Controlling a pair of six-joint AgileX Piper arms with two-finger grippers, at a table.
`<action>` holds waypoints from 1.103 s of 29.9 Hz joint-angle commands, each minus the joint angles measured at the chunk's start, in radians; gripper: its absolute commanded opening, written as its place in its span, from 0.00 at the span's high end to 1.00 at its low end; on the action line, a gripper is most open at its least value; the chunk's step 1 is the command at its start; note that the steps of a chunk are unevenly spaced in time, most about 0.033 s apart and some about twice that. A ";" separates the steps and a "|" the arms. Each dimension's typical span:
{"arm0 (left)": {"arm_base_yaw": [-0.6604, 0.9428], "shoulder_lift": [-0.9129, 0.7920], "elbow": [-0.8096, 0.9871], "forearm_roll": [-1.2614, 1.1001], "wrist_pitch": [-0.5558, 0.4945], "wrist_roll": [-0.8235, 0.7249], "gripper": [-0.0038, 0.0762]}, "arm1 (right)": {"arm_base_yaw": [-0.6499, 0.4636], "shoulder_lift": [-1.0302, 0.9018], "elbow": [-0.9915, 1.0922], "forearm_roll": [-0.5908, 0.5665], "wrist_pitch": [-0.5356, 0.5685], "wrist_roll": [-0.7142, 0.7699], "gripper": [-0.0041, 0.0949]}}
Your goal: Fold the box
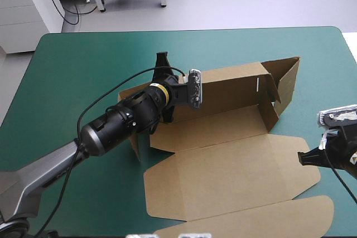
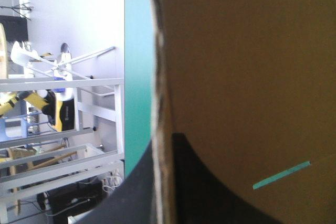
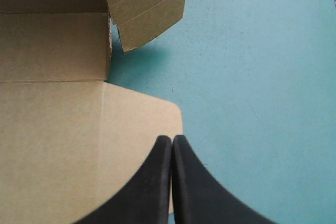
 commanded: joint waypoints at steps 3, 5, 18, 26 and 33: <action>-0.036 -0.088 0.089 0.134 -0.104 -0.025 0.96 | -0.006 -0.003 -0.033 -0.014 -0.068 0.007 0.98; -0.038 -0.088 0.102 0.133 -0.106 -0.025 0.96 | -0.006 -0.003 -0.033 -0.012 -0.068 0.007 0.98; -0.044 -0.088 0.216 0.263 -0.155 -0.227 0.96 | -0.006 0.005 -0.043 0.051 -0.155 0.008 0.89; -0.044 -0.054 0.217 0.289 -0.174 -0.264 0.96 | -0.006 0.094 -0.220 0.073 -0.132 0.012 0.28; -0.044 -0.041 0.218 0.289 -0.183 -0.264 0.96 | -0.006 0.256 -0.405 0.064 -0.126 0.028 0.09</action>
